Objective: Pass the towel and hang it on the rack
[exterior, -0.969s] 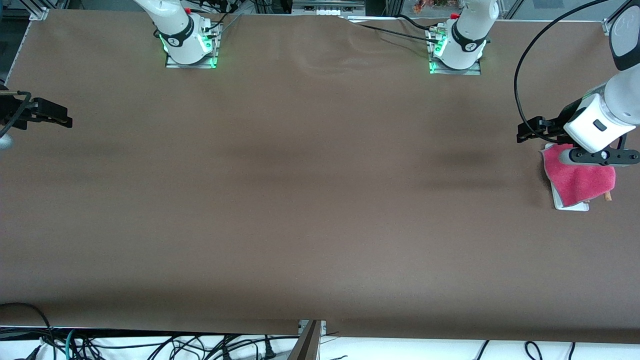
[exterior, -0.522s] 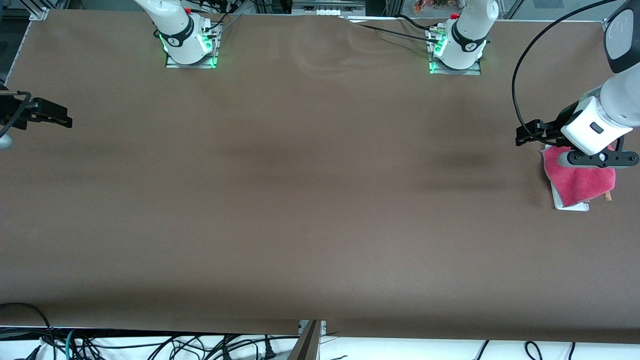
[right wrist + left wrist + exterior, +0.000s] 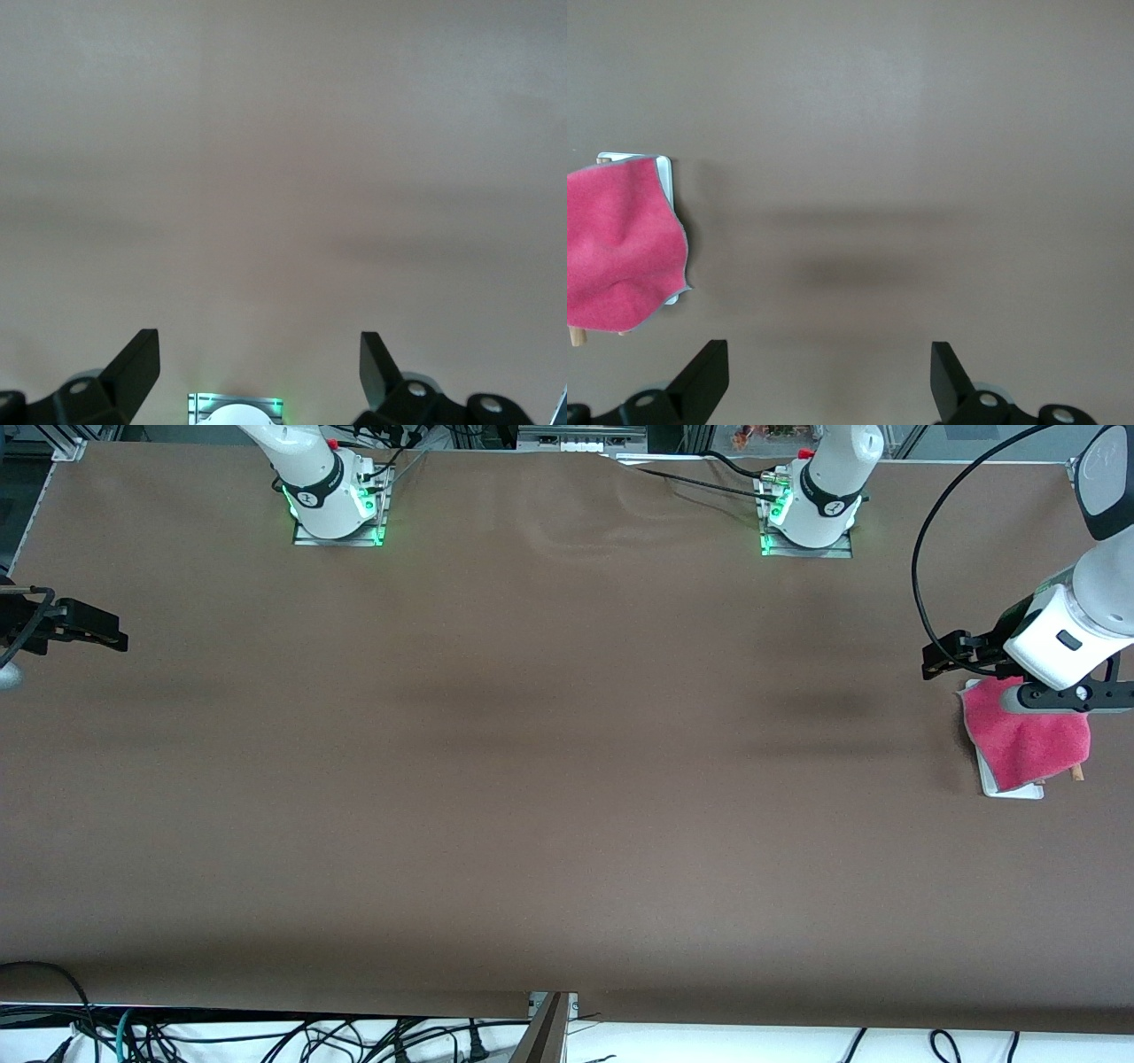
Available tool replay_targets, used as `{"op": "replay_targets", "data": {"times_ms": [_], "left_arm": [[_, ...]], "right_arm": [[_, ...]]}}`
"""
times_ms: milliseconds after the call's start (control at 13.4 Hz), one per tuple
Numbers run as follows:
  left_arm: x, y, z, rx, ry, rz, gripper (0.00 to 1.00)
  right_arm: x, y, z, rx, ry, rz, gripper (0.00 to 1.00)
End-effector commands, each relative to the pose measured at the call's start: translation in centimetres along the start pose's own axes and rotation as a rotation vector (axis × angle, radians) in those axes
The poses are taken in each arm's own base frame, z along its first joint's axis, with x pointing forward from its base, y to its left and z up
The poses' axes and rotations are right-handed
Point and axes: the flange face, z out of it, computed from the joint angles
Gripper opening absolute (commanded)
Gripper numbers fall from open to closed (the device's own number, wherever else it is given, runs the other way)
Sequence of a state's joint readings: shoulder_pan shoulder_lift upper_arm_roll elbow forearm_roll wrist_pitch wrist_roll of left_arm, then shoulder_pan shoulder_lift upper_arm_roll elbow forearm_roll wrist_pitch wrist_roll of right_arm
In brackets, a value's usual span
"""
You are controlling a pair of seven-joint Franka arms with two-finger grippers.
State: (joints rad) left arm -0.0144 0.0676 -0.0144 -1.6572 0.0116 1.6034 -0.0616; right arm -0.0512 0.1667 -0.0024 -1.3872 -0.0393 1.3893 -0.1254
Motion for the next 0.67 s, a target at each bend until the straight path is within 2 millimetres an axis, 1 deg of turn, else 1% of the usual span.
{"op": "replay_targets", "data": {"times_ms": [0,224,373,447,596], "left_arm": [[-0.7,0.0,-0.8,-0.026,0.017,0.003,1.0],[-0.5,0.4,-0.9,-0.028,0.029,0.002,1.0],[0.0,0.5,-1.7,-0.029,0.048,-0.001,1.0],[0.5,0.6,-1.3,-0.037,0.041,-0.001,1.0],[0.6,0.7,-1.3,-0.06,0.037,-0.001,1.0]], "right_arm": [[0.0,0.1,0.2,0.014,0.004,0.0,1.0],[0.3,0.3,-0.1,0.013,0.011,0.002,1.0],[0.4,0.3,-0.1,0.011,0.011,0.004,1.0],[0.5,0.2,-0.1,0.011,0.011,0.001,1.0],[0.5,0.3,0.0,0.009,0.009,0.003,1.0]]}}
